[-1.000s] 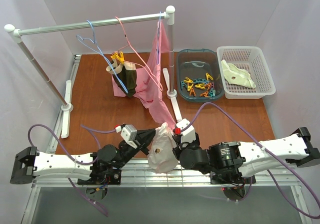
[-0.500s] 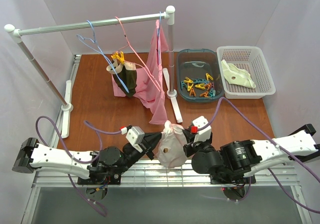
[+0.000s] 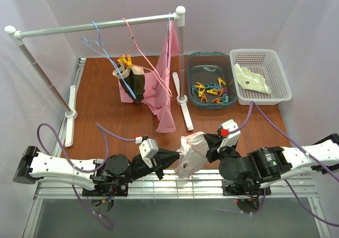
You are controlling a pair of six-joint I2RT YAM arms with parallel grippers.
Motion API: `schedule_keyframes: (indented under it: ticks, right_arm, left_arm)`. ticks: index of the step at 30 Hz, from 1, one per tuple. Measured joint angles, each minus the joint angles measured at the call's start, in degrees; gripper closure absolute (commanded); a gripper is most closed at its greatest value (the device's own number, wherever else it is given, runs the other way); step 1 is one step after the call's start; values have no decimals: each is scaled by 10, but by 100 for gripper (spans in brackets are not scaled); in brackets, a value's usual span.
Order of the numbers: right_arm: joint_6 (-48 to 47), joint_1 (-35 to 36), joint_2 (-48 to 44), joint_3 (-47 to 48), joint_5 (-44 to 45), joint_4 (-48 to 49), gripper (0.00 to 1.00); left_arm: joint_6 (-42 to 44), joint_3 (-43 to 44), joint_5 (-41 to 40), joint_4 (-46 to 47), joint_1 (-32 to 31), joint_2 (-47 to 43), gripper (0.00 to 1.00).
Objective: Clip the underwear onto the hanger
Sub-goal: Flatten out the underwear at the center of the board.
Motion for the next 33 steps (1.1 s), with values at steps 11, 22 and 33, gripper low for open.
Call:
schedule_keyframes:
  ticks: [11, 22, 33]
  right_arm:
    - [20, -189, 15, -73, -71, -8, 99]
    - [-90, -440, 38, -175, -219, 134, 99]
    - [-135, -553, 148, -181, -291, 235, 99]
  left_arm:
    - [-48, -15, -52, -21, 18, 25, 100]
    - [-77, -47, 25, 39, 189, 214, 100]
    - [-72, -32, 76, 150, 291, 357, 100]
